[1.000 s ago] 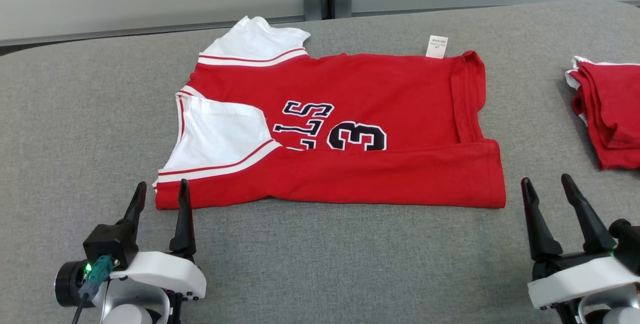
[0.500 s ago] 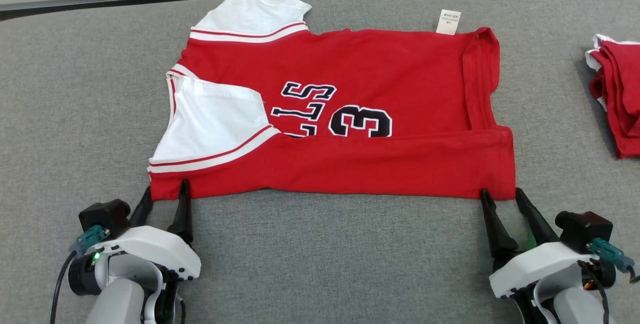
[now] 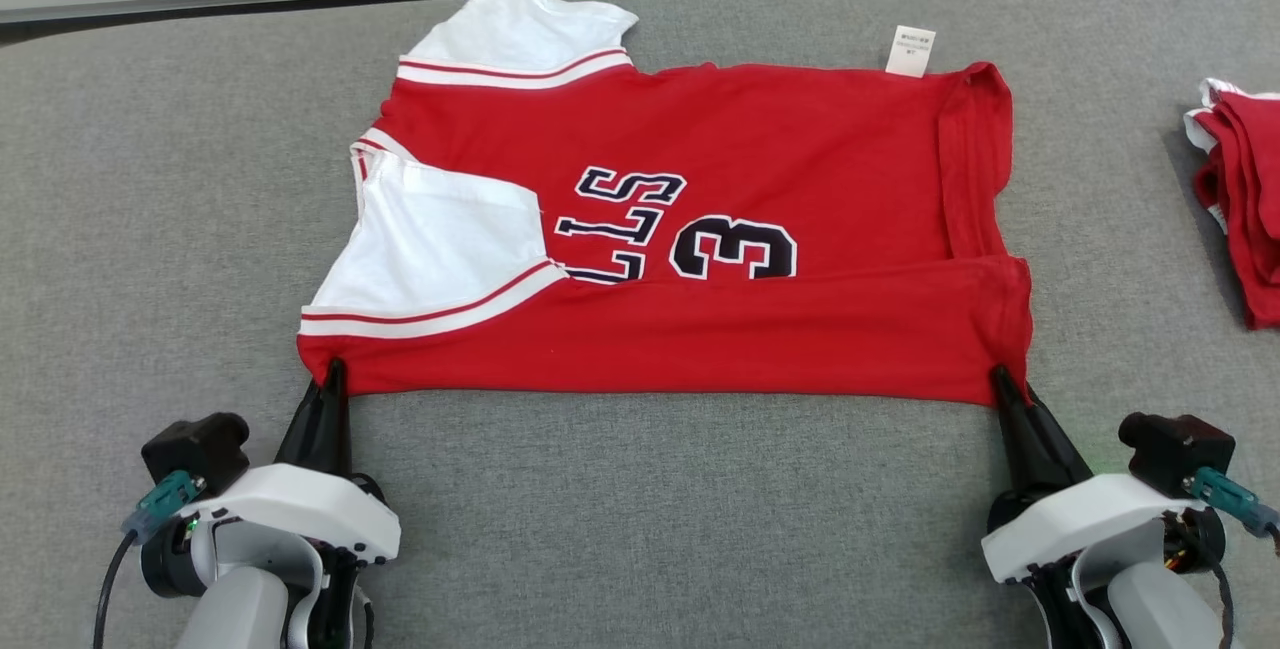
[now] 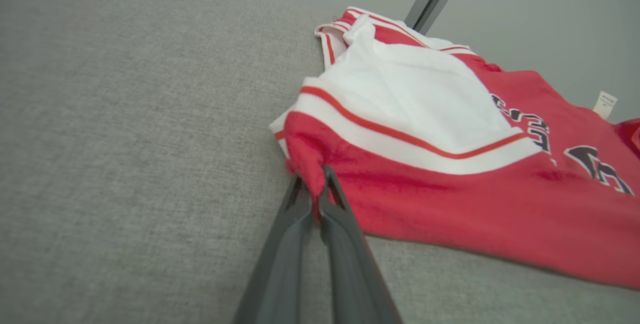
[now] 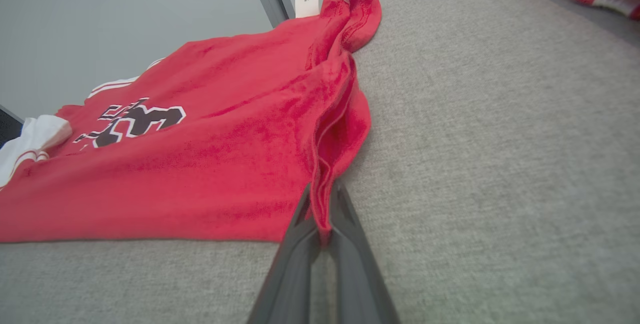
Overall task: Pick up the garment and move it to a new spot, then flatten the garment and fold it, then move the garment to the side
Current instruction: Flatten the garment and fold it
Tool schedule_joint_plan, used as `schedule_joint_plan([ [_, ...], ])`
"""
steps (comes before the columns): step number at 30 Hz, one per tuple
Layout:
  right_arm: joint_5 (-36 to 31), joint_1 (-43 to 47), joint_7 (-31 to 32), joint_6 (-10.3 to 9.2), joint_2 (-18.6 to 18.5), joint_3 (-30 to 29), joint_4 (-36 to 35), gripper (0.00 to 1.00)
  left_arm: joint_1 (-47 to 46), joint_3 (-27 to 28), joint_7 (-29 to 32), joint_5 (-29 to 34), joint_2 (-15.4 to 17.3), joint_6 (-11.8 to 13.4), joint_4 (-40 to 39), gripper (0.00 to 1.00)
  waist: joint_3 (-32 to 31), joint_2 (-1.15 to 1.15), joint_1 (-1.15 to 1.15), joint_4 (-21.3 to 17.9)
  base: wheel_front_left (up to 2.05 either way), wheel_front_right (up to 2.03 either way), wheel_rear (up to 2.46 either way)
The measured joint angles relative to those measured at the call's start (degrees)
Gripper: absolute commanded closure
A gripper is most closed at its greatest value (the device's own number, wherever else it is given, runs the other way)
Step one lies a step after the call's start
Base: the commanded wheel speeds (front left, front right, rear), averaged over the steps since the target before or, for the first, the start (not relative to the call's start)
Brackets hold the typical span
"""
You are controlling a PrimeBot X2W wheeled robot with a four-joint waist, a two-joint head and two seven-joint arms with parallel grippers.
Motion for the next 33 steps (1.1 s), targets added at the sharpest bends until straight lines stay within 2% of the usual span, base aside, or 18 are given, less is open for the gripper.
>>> schedule_joint_plan([
  [6, 1.71, 4.13, -0.36, 0.00, -1.32, -0.03, -2.45, 1.00, 5.24, 0.20, 0.13, -0.51, 0.42, 0.12, -5.08, 1.00, -1.92, 0.00, 0.00, 1.54, 0.00, 0.00, 0.00],
  [11, 2.87, 10.98, 2.38, 0.02, -2.86, -2.24, -6.82, 1.00, 13.38, -0.90, 3.34, -1.12, 0.31, 1.82, -12.20, 1.00, -4.41, 0.00, 0.00, 3.19, 0.00, 0.00, 0.00],
  [18, 0.94, 19.02, 6.33, 0.02, -1.15, -6.65, -12.91, 1.00, 21.04, -1.30, 7.71, -1.78, 0.69, 4.15, -17.88, 1.00, -7.46, 0.00, 0.00, 4.25, 0.00, 0.00, 0.00],
  [19, 0.66, 19.76, 7.12, 0.02, -0.97, -6.90, -13.62, 0.96, 21.67, -1.42, 8.53, -1.89, 0.71, 4.59, -18.47, 1.00, -7.77, 0.00, 0.00, 4.20, 0.00, 0.00, 0.00],
  [20, 0.54, 20.31, 7.88, 0.02, -0.70, -7.21, -14.17, 0.64, 21.97, -1.85, 9.82, -1.67, 0.91, 5.20, -18.79, 1.00, -7.95, 0.00, 0.00, 4.16, 0.00, 0.00, 0.00],
  [21, 0.38, 20.65, 8.78, 0.02, -0.51, -7.31, -14.67, 0.04, 22.09, -2.15, 10.25, -1.29, 1.22, 5.41, -19.19, 0.73, -8.00, 0.00, 0.00, 4.10, 0.00, 0.00, 0.00],
  [22, 0.25, 20.85, 9.33, 0.02, -0.29, -7.42, -15.16, 0.00, 22.08, -2.15, 10.43, -1.30, 1.29, 5.69, -19.74, 0.00, -8.02, 0.00, 0.00, 4.04, 0.00, 0.00, 0.00],
  [26, -1.67, 20.78, 9.96, 0.01, 0.02, -8.28, -17.84, 0.00, 22.02, -2.45, 10.67, -0.99, 1.71, 6.11, -21.25, 0.00, -8.26, 0.00, 0.00, 3.35, 0.00, 0.00, 0.00],
  [33, -8.55, 18.34, 7.67, 0.00, -0.40, -12.58, -25.02, 0.00, 19.41, -3.02, 2.85, 6.70, 2.31, 10.14, -26.87, 0.00, -8.90, 0.00, 0.00, 1.89, 0.00, 0.00, 0.00],
])
